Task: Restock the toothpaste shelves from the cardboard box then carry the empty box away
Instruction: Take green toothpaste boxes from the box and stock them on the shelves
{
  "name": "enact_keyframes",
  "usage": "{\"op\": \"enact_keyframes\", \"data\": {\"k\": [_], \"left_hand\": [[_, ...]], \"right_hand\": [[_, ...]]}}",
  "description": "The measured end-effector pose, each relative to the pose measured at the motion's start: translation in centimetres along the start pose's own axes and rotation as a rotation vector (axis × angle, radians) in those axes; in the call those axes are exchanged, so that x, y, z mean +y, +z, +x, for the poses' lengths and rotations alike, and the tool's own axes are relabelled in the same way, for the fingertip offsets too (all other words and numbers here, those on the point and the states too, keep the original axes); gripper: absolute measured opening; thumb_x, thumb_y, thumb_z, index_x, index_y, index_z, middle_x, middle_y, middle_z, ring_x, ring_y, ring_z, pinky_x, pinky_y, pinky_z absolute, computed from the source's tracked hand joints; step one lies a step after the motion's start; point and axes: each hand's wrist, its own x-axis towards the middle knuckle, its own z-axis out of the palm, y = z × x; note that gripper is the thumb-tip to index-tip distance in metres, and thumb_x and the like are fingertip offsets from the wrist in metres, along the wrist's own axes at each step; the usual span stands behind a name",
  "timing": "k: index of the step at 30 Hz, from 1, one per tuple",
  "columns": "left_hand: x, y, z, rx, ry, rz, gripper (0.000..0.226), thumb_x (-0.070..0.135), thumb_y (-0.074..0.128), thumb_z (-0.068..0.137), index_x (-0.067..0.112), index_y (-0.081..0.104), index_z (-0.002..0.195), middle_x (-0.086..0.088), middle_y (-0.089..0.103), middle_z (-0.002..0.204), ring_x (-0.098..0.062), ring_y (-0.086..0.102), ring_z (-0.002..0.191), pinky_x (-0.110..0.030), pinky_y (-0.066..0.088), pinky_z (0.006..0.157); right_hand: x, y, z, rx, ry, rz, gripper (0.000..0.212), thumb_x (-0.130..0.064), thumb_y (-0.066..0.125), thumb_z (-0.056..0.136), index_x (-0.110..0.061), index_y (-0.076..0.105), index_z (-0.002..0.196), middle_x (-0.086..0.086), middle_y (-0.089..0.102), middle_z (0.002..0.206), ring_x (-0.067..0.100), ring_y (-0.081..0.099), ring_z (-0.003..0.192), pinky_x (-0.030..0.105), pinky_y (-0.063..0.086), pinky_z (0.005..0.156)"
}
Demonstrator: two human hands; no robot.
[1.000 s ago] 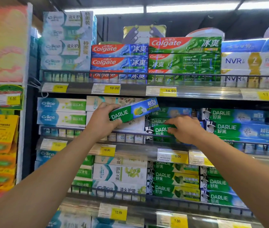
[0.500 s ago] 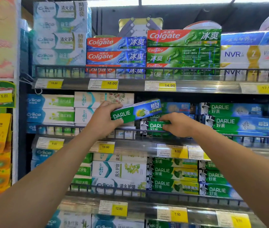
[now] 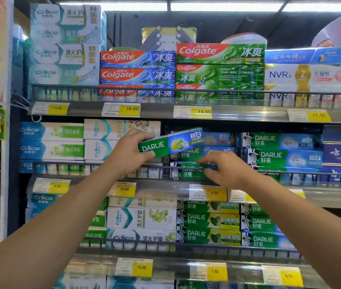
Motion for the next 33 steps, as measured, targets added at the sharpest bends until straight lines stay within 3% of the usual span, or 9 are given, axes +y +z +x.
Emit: {"op": "enact_keyframes", "data": {"k": [3,7,13,16,19,21,24,27,33], "left_hand": [[0.6,0.8,0.3,-0.032,0.009,0.014,0.049,0.013,0.073,0.082,0.018,0.059,0.129,0.002,0.049,0.113,-0.014,0.049,0.104,-0.023,0.034,0.089],[1.5,1.5,0.7,-0.033,0.01,0.016,0.05,0.013,0.073,0.082,0.017,0.059,0.13,-0.003,0.051,0.117,-0.015,0.049,0.103,-0.022,0.033,0.087],[2.6,2.3,1.1,-0.062,0.006,0.011,0.049,0.015,0.073,0.082,0.019,0.059,0.129,-0.001,0.05,0.114,-0.018,0.05,0.105,-0.025,0.035,0.086],[3.2,2.7,1.5,-0.089,0.006,0.03,0.049,0.018,0.073,0.083,0.019,0.059,0.13,-0.002,0.051,0.115,-0.021,0.052,0.108,-0.026,0.037,0.085],[4.0,3.4,2.2,-0.143,0.013,0.074,0.052,0.022,0.072,0.085,0.019,0.056,0.134,-0.006,0.052,0.124,-0.023,0.052,0.112,-0.026,0.038,0.087],[4.7,4.1,2.6,-0.18,0.035,0.116,0.053,0.024,0.072,0.085,0.019,0.055,0.135,-0.007,0.051,0.127,-0.025,0.052,0.115,-0.025,0.037,0.089],[5.7,5.1,3.3,-0.238,0.072,0.183,0.055,0.026,0.071,0.086,0.02,0.053,0.137,-0.008,0.049,0.132,-0.026,0.049,0.12,-0.029,0.037,0.097],[6.2,5.8,3.7,-0.296,0.083,0.207,0.054,0.028,0.069,0.089,0.02,0.051,0.139,-0.009,0.048,0.136,-0.026,0.046,0.124,-0.032,0.037,0.101],[5.8,6.4,3.8,-0.326,0.073,0.188,0.053,0.03,0.065,0.091,0.031,0.048,0.142,-0.003,0.047,0.146,-0.025,0.048,0.127,-0.034,0.04,0.101]], "right_hand": [[-0.1,1.8,-1.2,0.082,0.088,-0.079,0.054,-0.041,0.054,0.091,-0.029,0.043,0.142,0.002,0.045,0.144,0.029,0.046,0.128,0.043,0.039,0.106],[0.5,3.4,-2.1,0.124,0.031,-0.207,0.071,-0.05,0.055,0.086,-0.026,0.03,0.148,0.0,0.038,0.147,0.03,0.037,0.135,0.05,0.018,0.115],[2.1,3.2,-2.0,0.106,-0.083,-0.178,0.082,-0.05,0.047,0.074,-0.021,0.032,0.15,0.003,0.043,0.145,0.03,0.039,0.132,0.047,0.027,0.113],[2.2,2.8,-2.9,0.183,-0.089,-0.022,0.069,-0.042,0.05,0.076,-0.022,0.045,0.142,0.001,0.049,0.14,0.024,0.043,0.127,0.042,0.036,0.108],[2.9,2.0,-4.1,0.504,0.012,0.178,0.041,-0.034,0.05,0.079,-0.018,0.061,0.115,-0.005,0.056,0.109,0.015,0.051,0.104,0.034,0.046,0.088],[3.5,1.2,-4.4,0.612,0.048,0.189,0.037,-0.032,0.053,0.08,-0.016,0.061,0.113,-0.009,0.05,0.105,0.013,0.049,0.101,0.029,0.042,0.085],[3.9,0.2,-4.0,0.611,0.057,0.13,0.042,-0.019,0.061,0.085,-0.017,0.057,0.127,-0.003,0.051,0.122,0.017,0.045,0.115,0.025,0.035,0.093],[4.2,-0.2,-3.4,0.541,0.052,0.003,0.049,-0.017,0.06,0.089,-0.018,0.052,0.137,0.001,0.051,0.135,0.022,0.041,0.125,0.032,0.034,0.105],[4.2,-0.4,-1.9,0.465,0.027,-0.2,0.041,-0.021,0.062,0.087,-0.017,0.06,0.127,0.004,0.062,0.12,0.03,0.052,0.107,0.038,0.041,0.093]]}}
